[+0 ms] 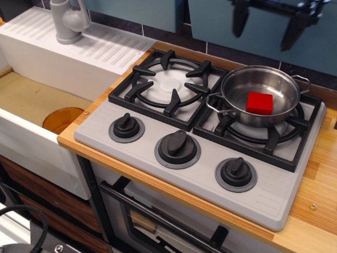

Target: Put redcube in pan and put pan on stove

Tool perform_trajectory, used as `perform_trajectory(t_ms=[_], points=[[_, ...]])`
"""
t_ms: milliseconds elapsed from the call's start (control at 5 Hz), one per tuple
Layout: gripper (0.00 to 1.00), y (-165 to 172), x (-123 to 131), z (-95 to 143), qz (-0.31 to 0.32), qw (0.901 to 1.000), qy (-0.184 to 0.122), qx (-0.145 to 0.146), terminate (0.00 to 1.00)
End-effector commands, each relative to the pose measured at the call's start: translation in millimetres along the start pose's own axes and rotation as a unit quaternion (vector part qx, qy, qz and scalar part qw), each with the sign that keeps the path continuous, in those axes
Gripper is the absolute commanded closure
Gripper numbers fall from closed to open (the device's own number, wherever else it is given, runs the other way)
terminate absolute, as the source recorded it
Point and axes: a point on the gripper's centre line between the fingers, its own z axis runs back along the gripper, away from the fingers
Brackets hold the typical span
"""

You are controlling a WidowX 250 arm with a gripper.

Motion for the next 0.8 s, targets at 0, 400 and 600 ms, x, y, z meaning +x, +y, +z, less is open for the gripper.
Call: perform_trajectory(t_ms=[0,400,600], points=[[0.00,28.6,10.4,0.8,-0.004,0.9979,-0.054,-0.036,0.00],[0.00,23.7,8.6,-42.2,0.002,0.9956,-0.065,-0.068,0.00],[0.00,18.3,4.8,-56.3,0.009,0.9946,-0.070,-0.076,0.00]])
